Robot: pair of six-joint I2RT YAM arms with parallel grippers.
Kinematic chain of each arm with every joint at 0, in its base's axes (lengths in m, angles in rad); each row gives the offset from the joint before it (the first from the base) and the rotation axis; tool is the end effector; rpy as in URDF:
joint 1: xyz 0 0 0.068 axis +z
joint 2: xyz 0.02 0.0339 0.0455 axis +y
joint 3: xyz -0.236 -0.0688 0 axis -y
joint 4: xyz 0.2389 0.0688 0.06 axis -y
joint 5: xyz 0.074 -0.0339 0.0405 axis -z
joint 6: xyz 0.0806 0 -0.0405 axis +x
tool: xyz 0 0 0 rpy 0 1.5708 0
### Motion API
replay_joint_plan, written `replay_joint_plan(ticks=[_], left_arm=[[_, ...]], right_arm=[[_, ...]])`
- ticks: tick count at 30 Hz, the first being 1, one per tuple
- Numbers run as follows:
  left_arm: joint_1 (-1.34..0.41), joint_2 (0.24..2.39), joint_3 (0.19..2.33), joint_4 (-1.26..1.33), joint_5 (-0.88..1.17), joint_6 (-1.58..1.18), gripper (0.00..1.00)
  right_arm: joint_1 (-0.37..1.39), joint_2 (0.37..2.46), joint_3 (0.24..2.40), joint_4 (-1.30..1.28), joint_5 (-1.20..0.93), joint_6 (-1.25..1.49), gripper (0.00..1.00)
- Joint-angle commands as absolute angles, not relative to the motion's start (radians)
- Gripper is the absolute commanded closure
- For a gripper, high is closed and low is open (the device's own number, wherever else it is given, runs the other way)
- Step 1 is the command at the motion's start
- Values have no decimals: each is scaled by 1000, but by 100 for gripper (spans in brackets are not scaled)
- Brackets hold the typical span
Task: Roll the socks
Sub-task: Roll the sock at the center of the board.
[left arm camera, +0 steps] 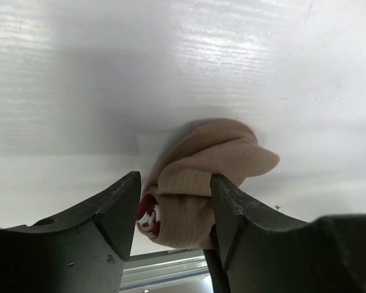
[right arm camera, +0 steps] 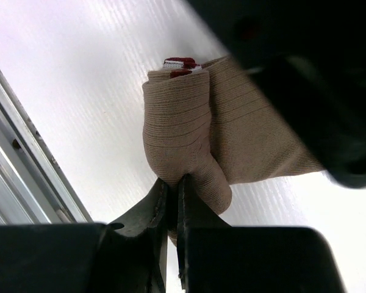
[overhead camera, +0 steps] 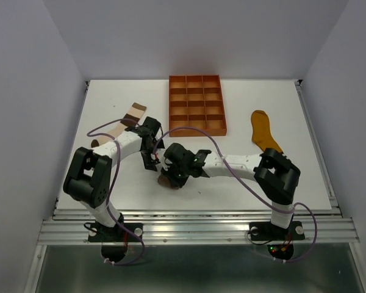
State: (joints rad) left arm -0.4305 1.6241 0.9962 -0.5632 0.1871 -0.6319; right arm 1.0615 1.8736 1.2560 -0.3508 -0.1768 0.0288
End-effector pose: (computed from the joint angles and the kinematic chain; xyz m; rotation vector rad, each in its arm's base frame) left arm 0.2827 -0.1463 0.1151 -0.2366 2.8551 -0.5106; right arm 0.1860 0.3621 0.1230 -1.3699 2.2654 0.6268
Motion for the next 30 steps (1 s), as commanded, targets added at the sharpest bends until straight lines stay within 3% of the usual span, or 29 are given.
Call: replay_joint_plan(ticks=[1,9,14,30], left_arm=[[-425,1644,1055,-552,184,-601,40],[-425,1606,1049,-564,95,-629,41],[-423,1637,1022,-561,75,-643,54],[-425,1606,979,-505,86,-640,58]], right_arm=[[1069,1902,1292,-403,-232,12,99],[1026,1965,1399,-478,-333,-26,99],[992,2020,1454,-546,-359,-9,99],[887,2163,1624,-646,-502,89,99]])
